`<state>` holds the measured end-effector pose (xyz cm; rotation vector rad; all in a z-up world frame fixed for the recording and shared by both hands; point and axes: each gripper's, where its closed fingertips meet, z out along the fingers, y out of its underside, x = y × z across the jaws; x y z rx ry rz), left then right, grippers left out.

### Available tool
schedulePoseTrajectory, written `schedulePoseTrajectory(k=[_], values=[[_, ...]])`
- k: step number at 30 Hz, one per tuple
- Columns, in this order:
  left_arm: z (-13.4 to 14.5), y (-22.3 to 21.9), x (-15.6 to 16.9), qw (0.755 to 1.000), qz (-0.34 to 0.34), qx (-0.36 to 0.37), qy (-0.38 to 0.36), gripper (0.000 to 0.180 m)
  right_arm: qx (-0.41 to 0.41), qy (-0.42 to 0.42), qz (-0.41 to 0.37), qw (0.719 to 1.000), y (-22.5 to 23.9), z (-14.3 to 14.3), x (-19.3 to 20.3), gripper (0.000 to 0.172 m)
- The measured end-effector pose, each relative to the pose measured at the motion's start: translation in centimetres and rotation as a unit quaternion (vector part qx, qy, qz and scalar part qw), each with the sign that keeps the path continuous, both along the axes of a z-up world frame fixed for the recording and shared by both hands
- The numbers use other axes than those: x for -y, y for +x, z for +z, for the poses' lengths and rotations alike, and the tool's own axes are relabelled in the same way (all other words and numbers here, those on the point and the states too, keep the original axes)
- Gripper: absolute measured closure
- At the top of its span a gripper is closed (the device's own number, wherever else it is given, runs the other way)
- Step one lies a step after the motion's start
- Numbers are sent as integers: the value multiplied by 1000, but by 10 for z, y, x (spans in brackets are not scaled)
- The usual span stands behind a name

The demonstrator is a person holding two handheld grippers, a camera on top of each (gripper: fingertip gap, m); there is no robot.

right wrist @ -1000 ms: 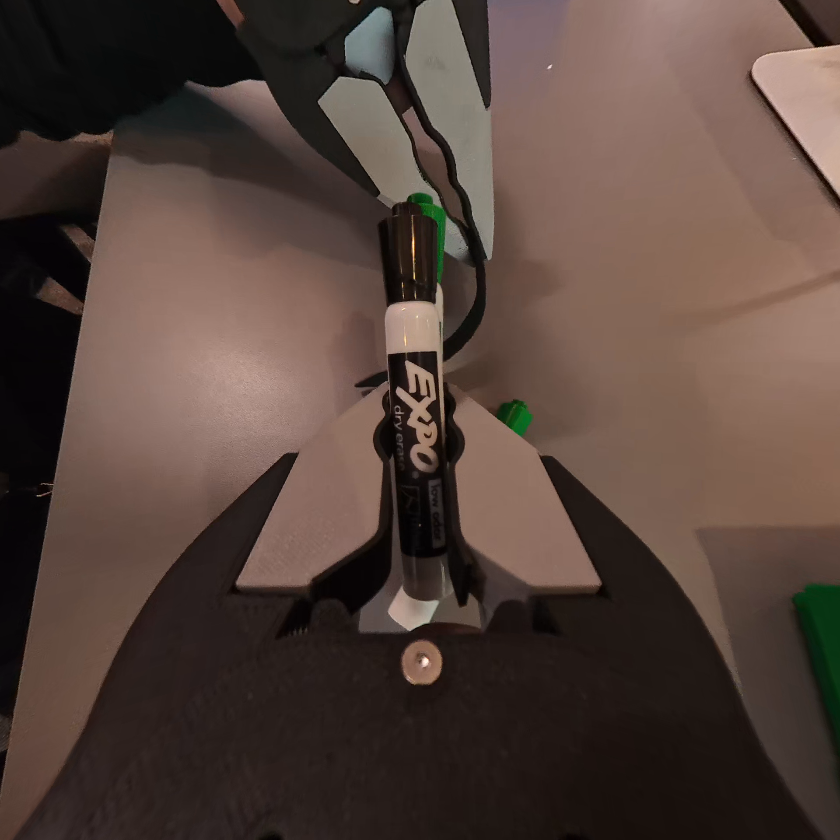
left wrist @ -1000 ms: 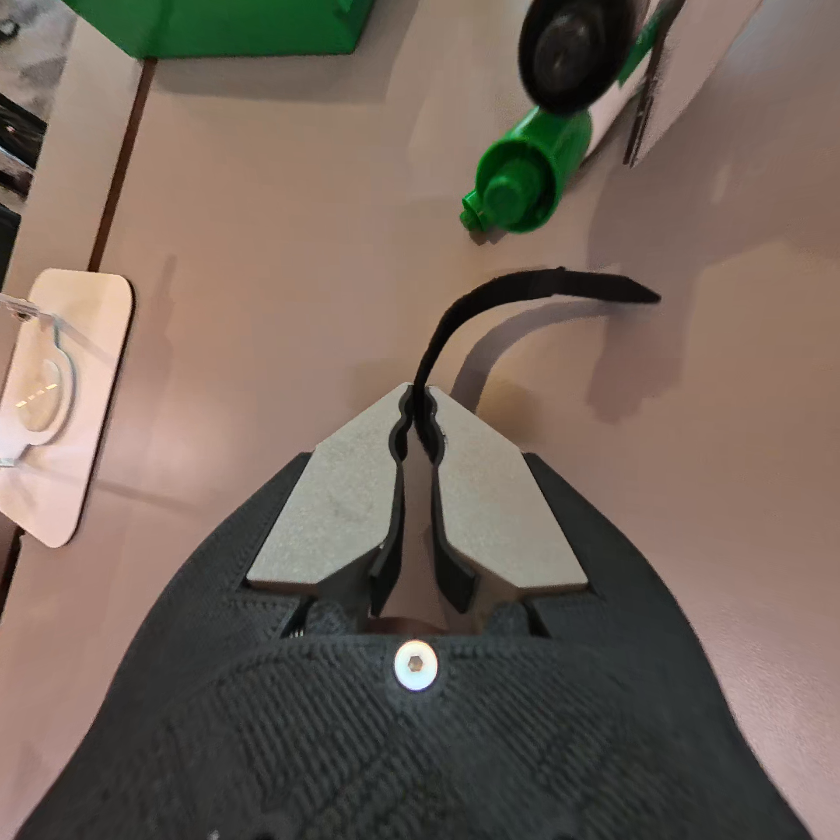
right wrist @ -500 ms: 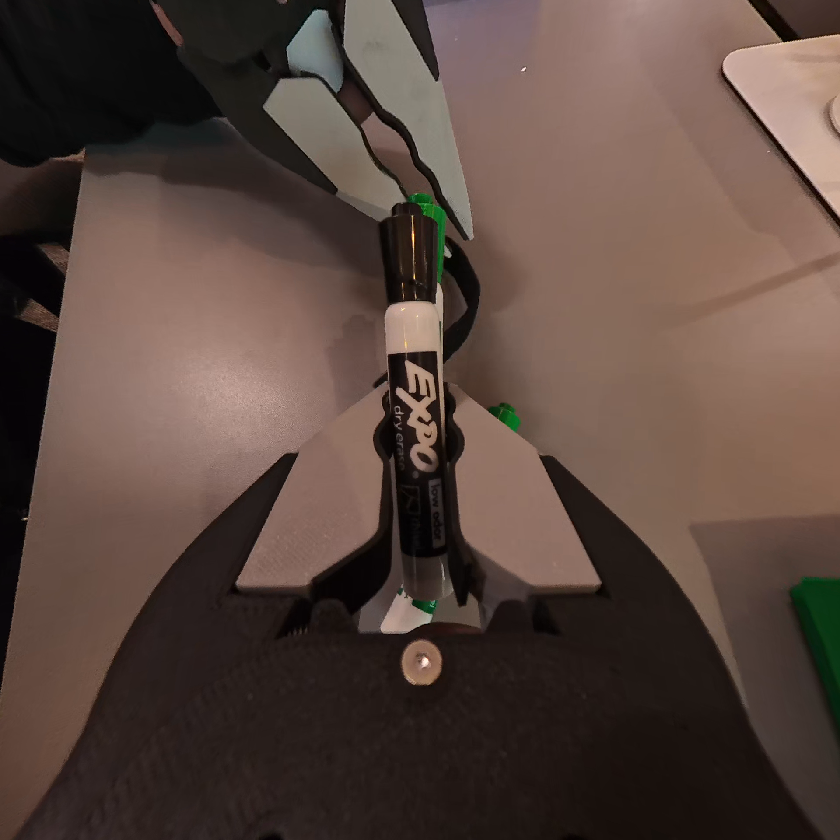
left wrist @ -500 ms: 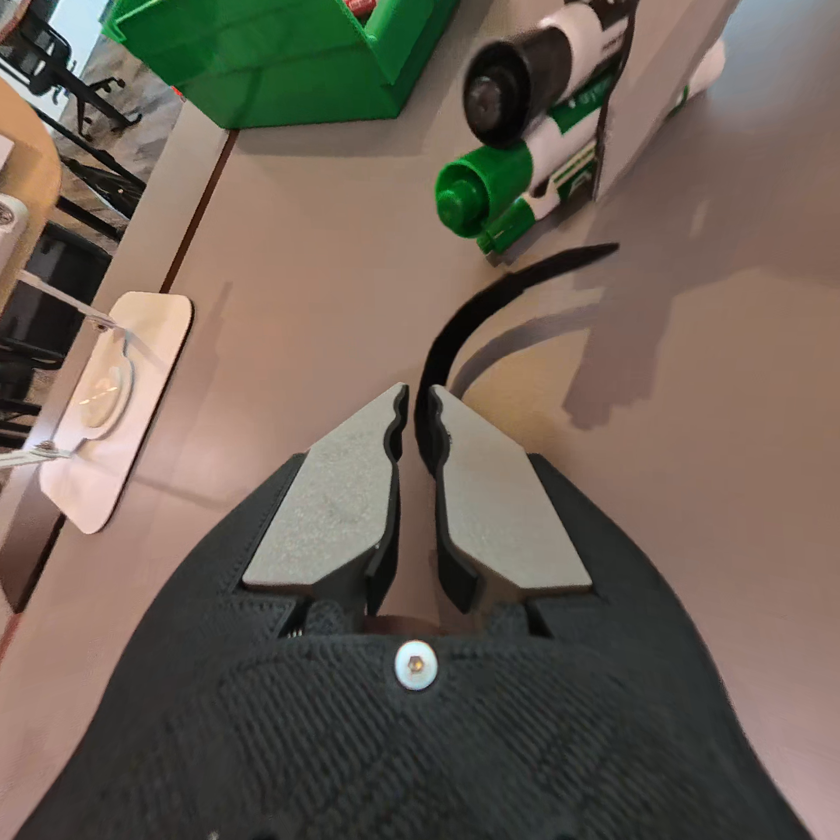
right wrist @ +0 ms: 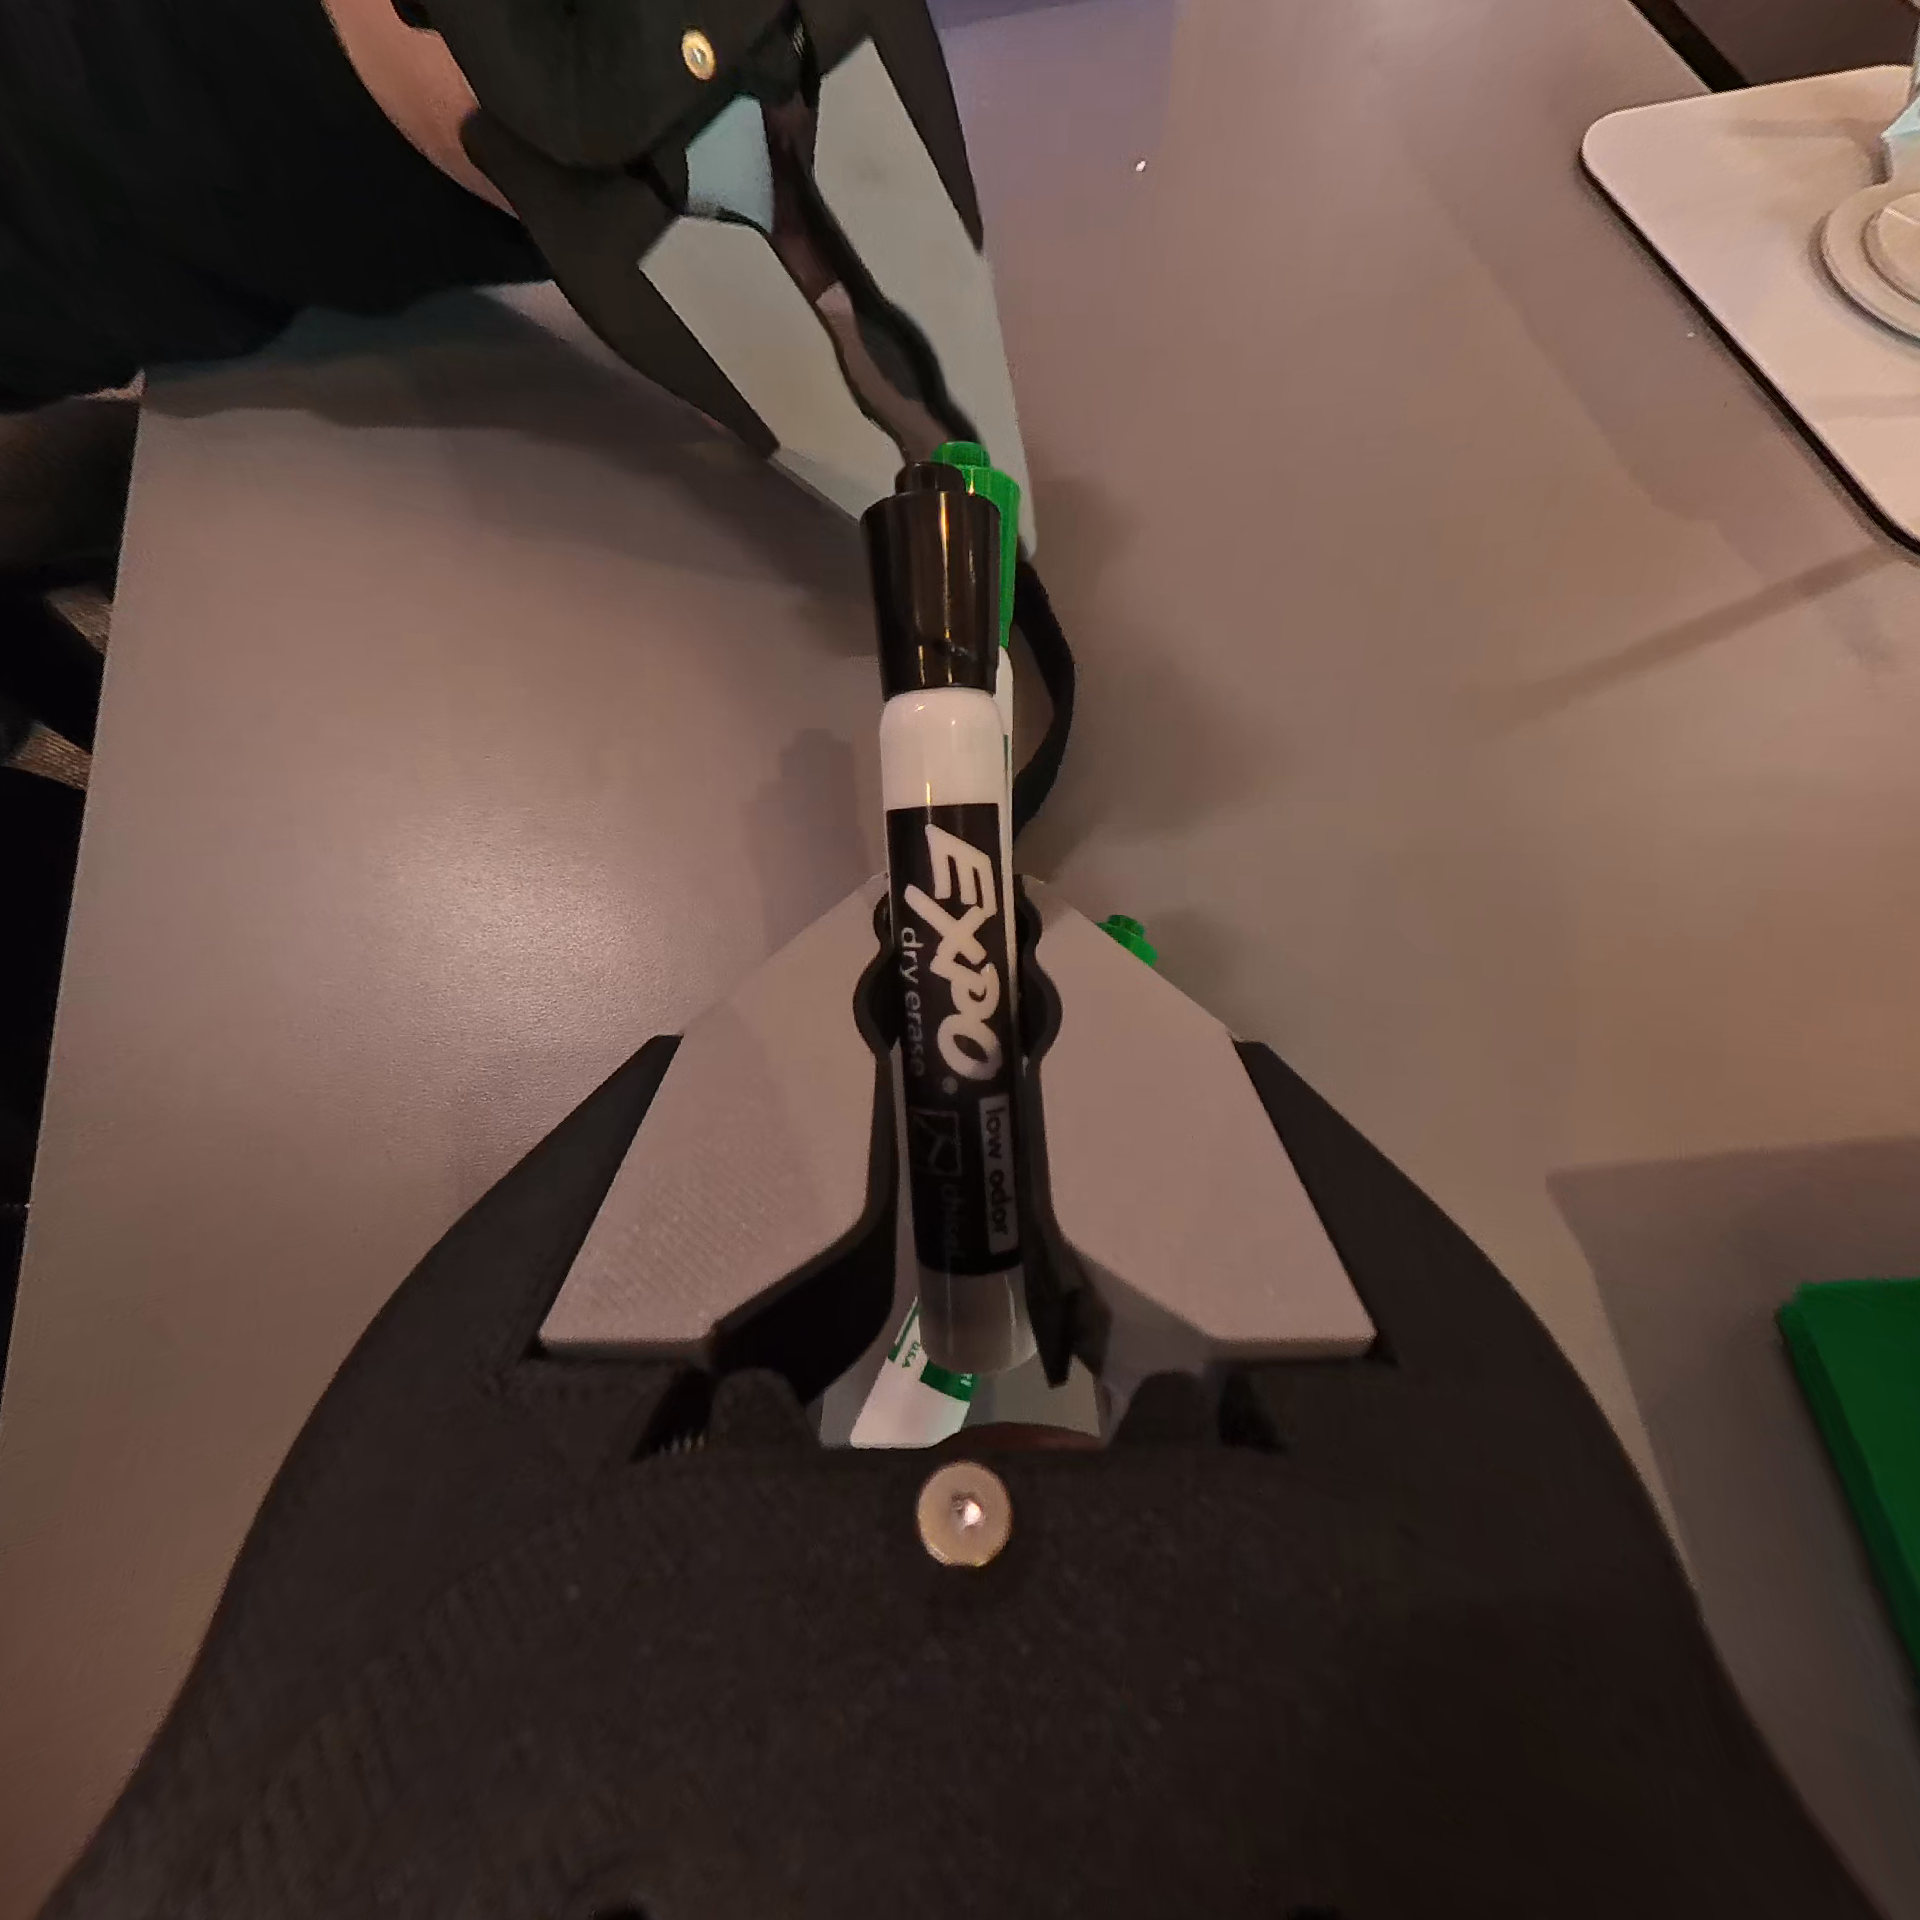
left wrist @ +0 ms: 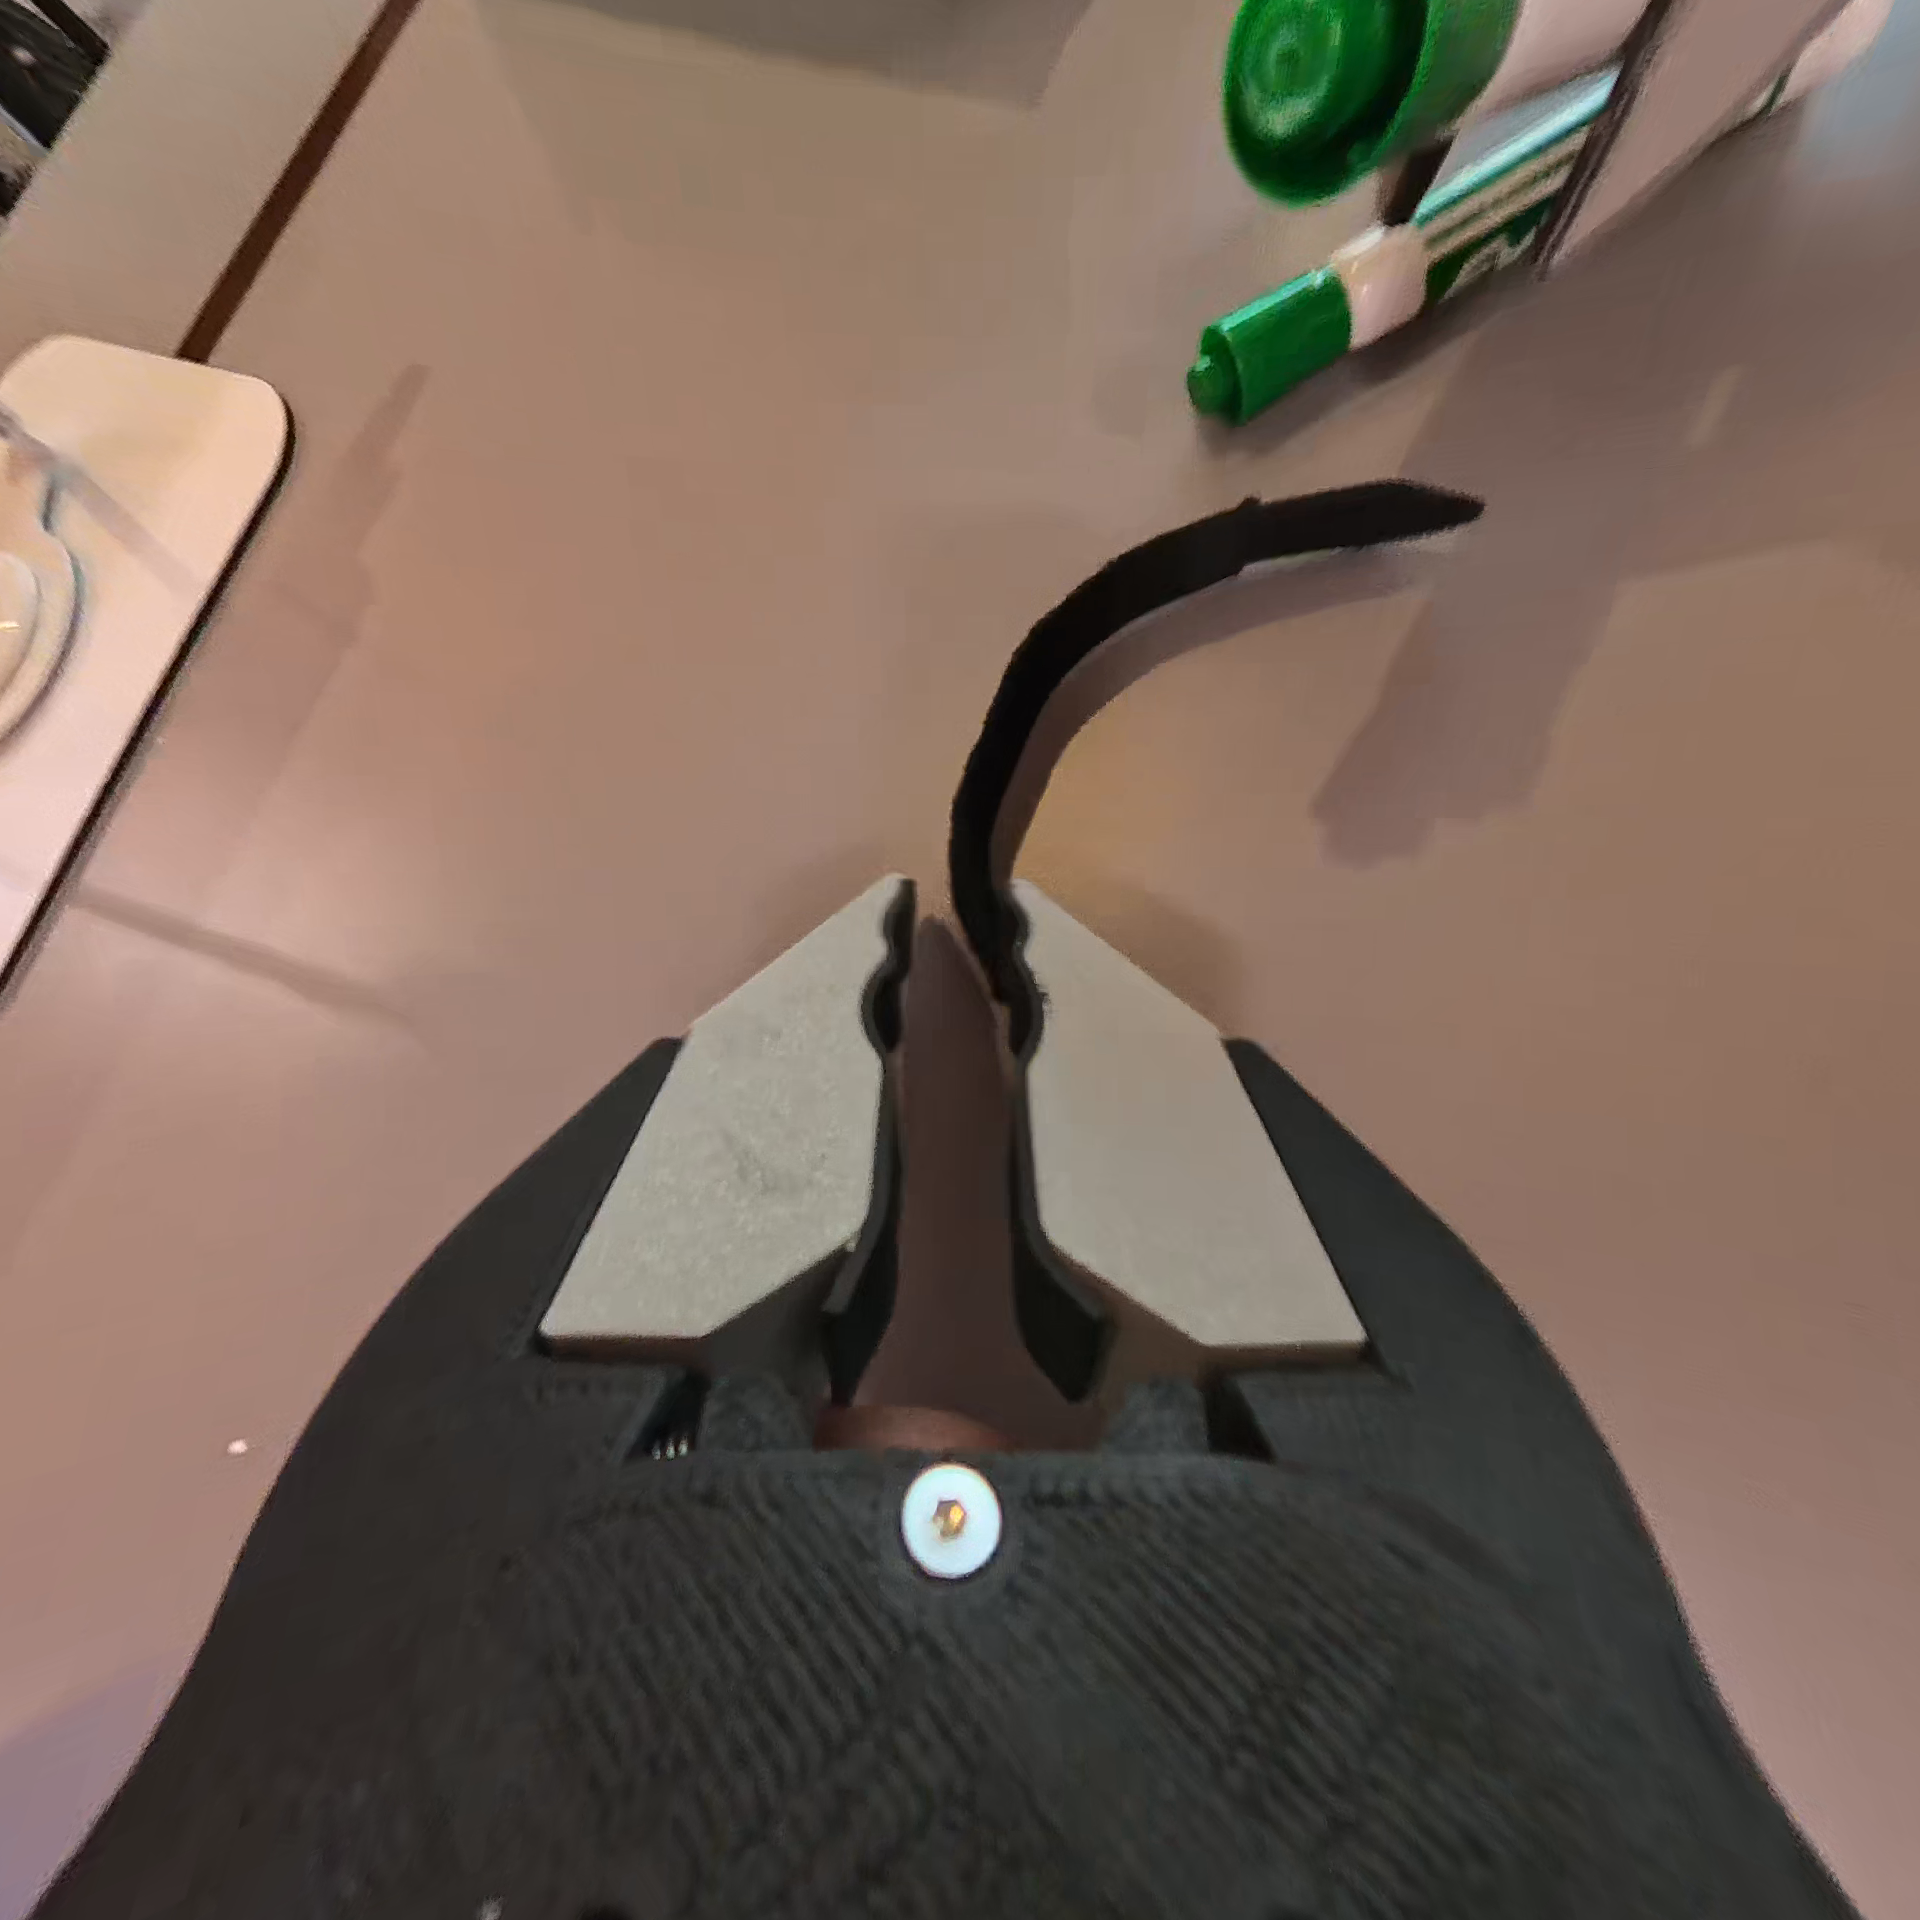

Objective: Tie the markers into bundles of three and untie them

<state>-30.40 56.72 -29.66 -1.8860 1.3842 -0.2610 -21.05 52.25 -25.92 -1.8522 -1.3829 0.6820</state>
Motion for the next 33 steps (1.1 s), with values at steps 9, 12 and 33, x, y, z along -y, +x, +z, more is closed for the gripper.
schedulePoseTrajectory(k=[9, 12, 33], values=[[16, 6, -6, 998, -2, -1, 62, 180, 25, -7, 28, 999, -8, -8, 13, 156], [25, 7, -7, 996, 1, 4, 84, 180, 29, -5, 31, 999, -10, -8, 15, 156], [25, -22, -27, 995, 48, 4, 82, 166, -36, -12, -72, 997, 22, 14, -22, 156]])
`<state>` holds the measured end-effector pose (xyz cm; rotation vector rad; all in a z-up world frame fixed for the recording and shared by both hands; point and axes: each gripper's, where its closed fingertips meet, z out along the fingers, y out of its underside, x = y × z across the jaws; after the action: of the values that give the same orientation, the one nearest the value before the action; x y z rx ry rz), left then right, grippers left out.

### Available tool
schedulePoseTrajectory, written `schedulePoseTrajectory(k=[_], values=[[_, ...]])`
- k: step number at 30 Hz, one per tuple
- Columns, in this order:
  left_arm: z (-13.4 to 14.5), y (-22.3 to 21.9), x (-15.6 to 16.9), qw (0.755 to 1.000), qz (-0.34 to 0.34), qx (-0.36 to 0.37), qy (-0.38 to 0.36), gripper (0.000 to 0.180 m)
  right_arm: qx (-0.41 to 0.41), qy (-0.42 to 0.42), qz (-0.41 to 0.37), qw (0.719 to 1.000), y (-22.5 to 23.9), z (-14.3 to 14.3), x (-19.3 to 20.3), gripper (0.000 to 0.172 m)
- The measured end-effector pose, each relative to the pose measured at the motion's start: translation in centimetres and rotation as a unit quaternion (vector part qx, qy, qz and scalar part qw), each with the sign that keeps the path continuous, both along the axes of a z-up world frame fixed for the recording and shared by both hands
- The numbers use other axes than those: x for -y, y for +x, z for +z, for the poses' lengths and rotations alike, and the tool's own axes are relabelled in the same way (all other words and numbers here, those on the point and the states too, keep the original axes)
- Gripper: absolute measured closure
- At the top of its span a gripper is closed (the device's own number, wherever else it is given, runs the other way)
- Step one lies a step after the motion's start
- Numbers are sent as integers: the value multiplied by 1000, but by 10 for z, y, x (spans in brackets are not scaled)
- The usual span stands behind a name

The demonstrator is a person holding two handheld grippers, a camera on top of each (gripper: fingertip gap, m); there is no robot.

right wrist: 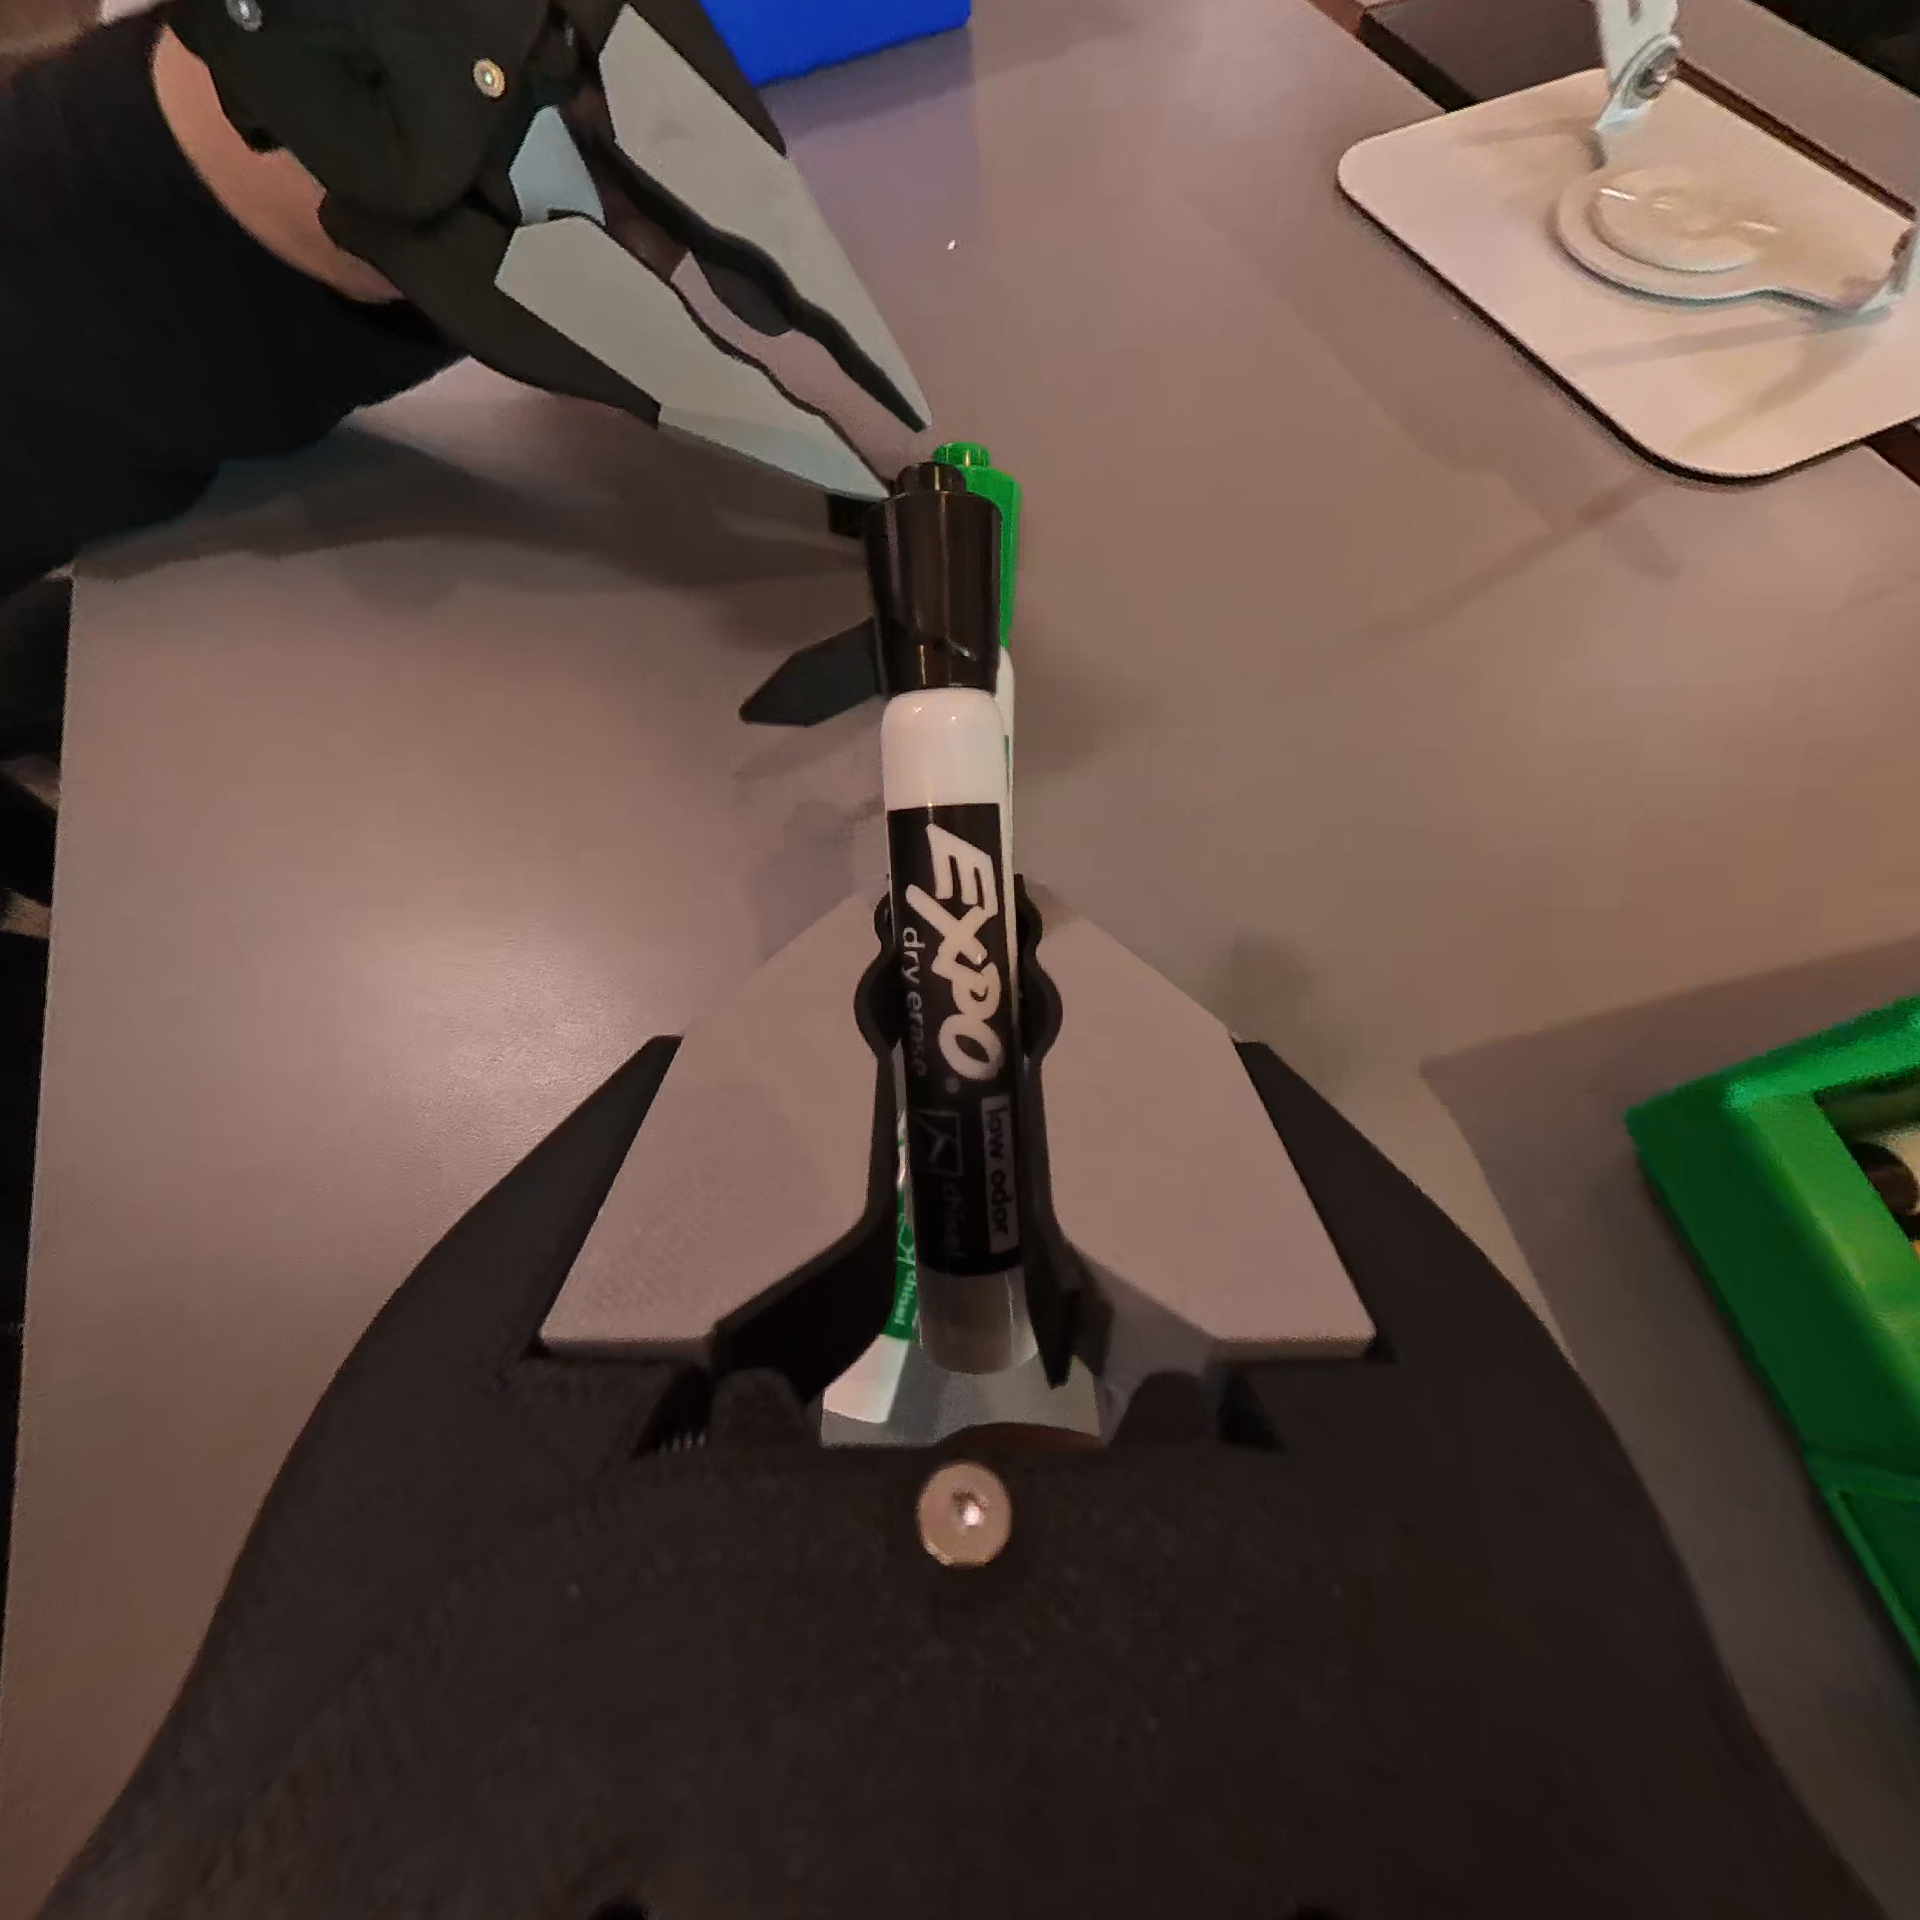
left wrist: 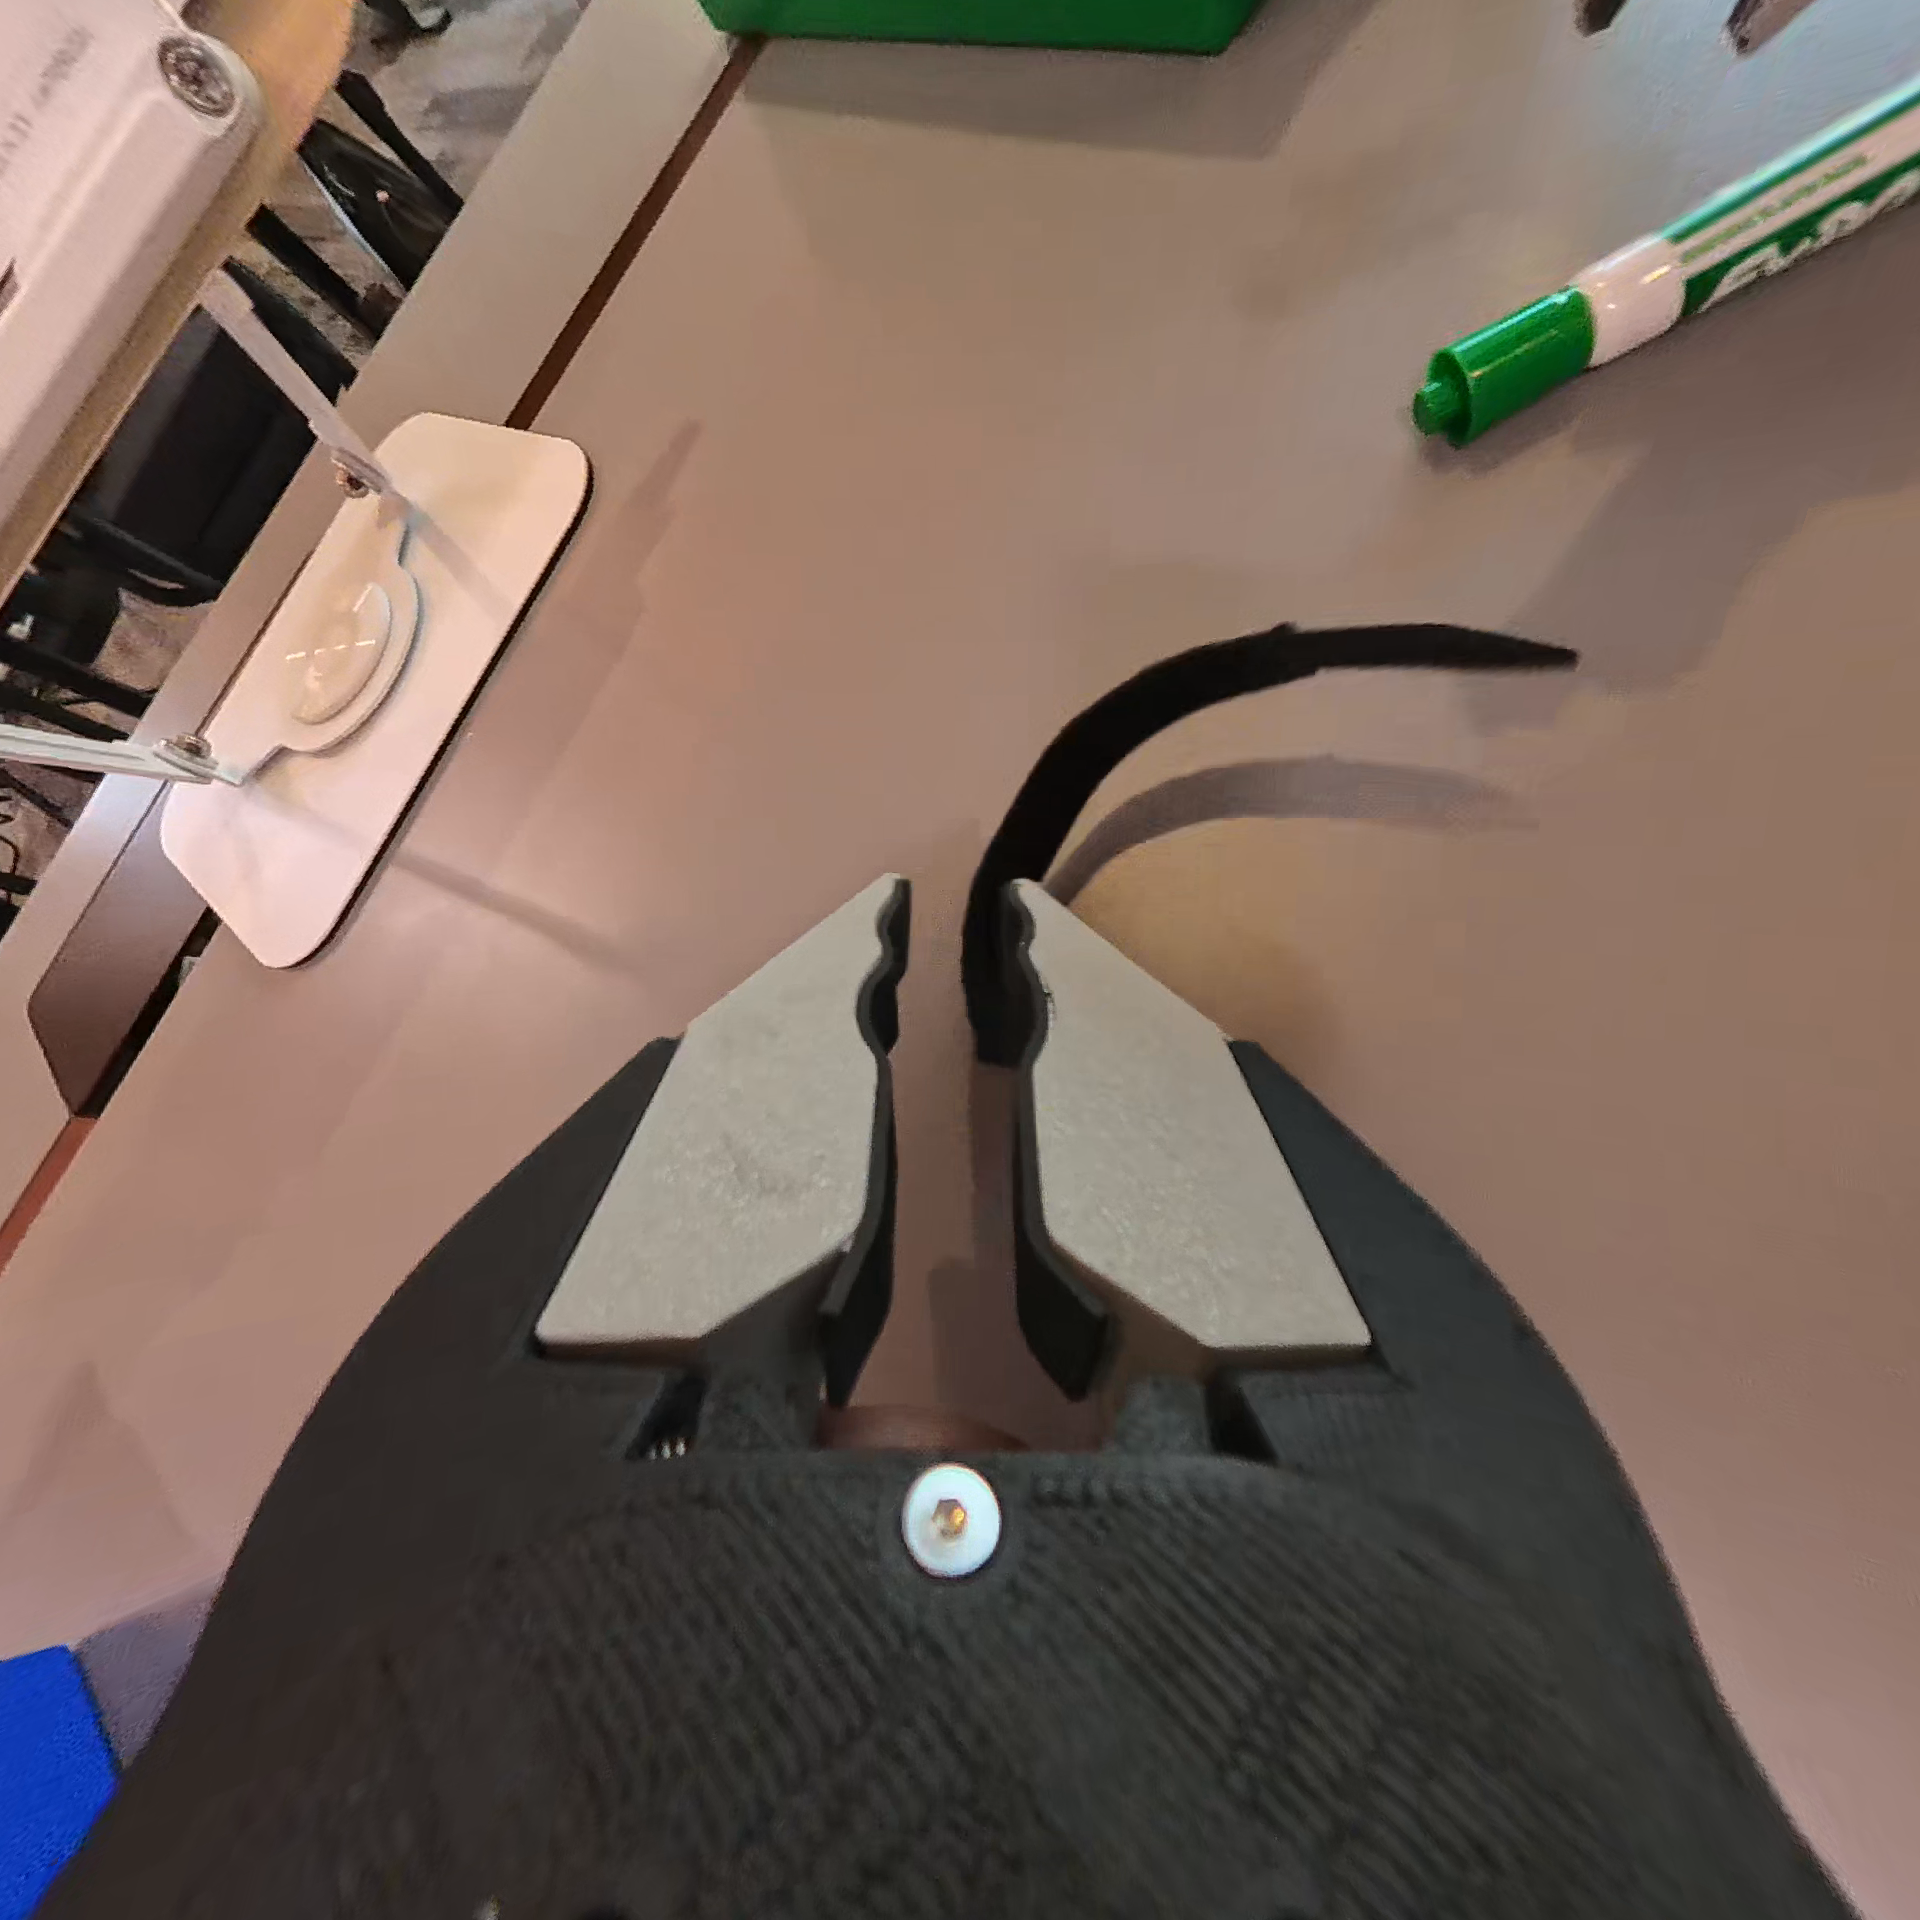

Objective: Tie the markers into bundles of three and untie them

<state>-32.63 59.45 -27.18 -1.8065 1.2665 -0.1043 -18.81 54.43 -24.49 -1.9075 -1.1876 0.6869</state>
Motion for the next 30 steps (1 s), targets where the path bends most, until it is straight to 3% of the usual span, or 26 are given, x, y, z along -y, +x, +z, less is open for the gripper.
schedulePoseTrajectory(k=[5, 8, 11, 14, 19, 24, 27, 30], values=[[22, 10, -1, 998, 1, 55, 32, 158, -60, -3, 17, 998, -9, 15, 4, 156], [46, 32, 17, 988, -58, 137, 35, 158, -118, -11, 72, 990, -23, 31, 21, 157], [75, 63, 51, 952, -144, 268, -10, 157, -161, -52, 123, 978, -36, 38, 41, 157], [94, 80, 83, 911, -222, 343, -57, 155, -154, -68, 148, 975, -47, 31, 51, 156], [94, 84, 99, 888, -258, 366, -102, 145, -165, -95, 188, 964, -60, 30, 68, 156], [103, 92, 121, 844, -311, 412, -141, 145, -148, -113, 210, 960, -72, 19, 80, 156], [100, 94, 118, 847, -301, 412, -147, 164, -146, -119, 218, 958, -78, 17, 85, 156], [95, 96, 119, 847, -302, 407, -160, 164, -133, -122, 215, 960, -81, 10, 85, 156]])
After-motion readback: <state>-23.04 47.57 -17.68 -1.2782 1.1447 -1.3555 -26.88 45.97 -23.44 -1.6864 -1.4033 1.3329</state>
